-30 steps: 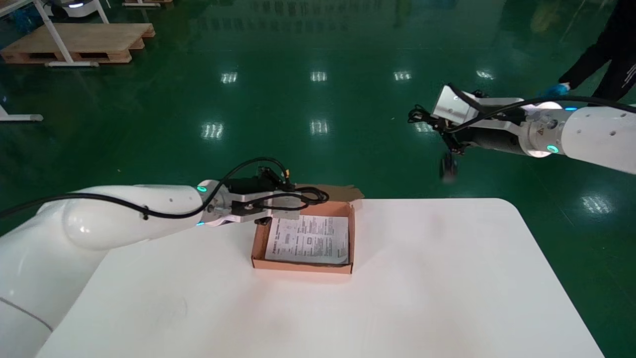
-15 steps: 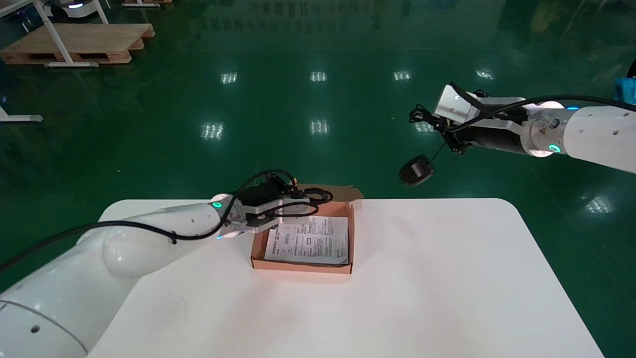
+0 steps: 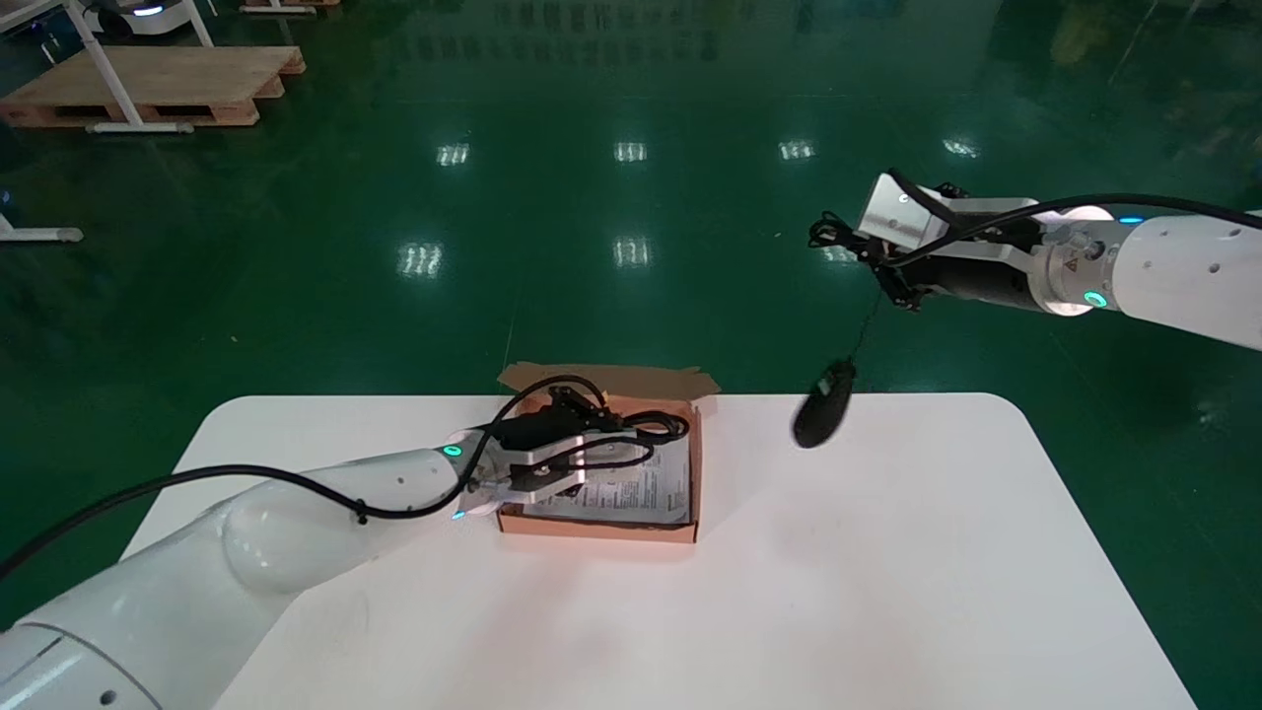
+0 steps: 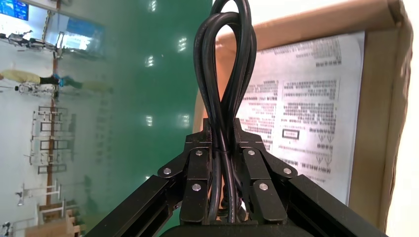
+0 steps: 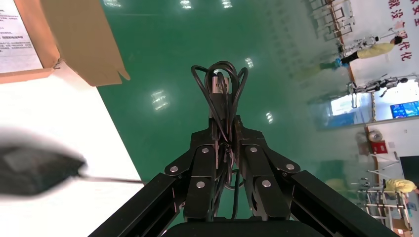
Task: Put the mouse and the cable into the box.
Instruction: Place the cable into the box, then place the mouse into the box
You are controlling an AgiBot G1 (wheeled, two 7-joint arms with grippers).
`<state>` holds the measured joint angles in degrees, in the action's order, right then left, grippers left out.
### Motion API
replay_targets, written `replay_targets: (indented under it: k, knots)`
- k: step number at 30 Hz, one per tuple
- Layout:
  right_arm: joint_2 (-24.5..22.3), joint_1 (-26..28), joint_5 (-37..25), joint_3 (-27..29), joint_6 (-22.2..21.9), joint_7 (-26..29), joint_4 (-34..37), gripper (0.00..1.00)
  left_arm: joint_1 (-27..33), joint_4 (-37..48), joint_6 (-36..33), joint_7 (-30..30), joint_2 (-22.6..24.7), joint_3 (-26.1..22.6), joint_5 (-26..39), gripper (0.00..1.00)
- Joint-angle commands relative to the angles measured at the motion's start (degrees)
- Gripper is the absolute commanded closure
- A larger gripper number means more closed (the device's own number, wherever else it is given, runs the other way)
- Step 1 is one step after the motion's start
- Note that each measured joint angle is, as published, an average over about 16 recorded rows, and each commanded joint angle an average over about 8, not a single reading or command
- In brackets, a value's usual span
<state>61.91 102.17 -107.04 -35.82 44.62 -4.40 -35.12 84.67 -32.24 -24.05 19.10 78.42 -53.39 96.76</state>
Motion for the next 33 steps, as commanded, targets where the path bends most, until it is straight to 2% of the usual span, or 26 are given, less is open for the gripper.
replay_targets:
  k: [1, 8, 9, 28, 33]
  knots:
    - [0.0, 0.0, 0.0, 0.0, 0.0, 0.0, 0.0, 1.00, 0.2, 0.5, 0.9, 1.0, 0.0, -1.7, -1.3, 0.93]
    - [0.0, 0.0, 0.0, 0.0, 0.0, 0.0, 0.0, 1.00, 0.6, 1.2, 1.6, 2.2, 0.1, -4.5, -4.2, 0.05]
    - [0.0, 0.0, 0.0, 0.0, 0.1, 0.1, 0.0, 1.00, 0.6, 1.2, 1.7, 2.3, 0.1, -4.6, -4.4, 0.00]
    - [0.0, 0.0, 0.0, 0.0, 0.0, 0.0, 0.0, 1.00, 0.5, 0.6, 1.2, 1.9, -0.4, -3.9, -3.7, 0.00]
    - [0.0, 0.0, 0.0, 0.0, 0.0, 0.0, 0.0, 1.00, 0.3, 0.2, 1.5, 0.1, -0.9, -4.2, -4.3, 0.00]
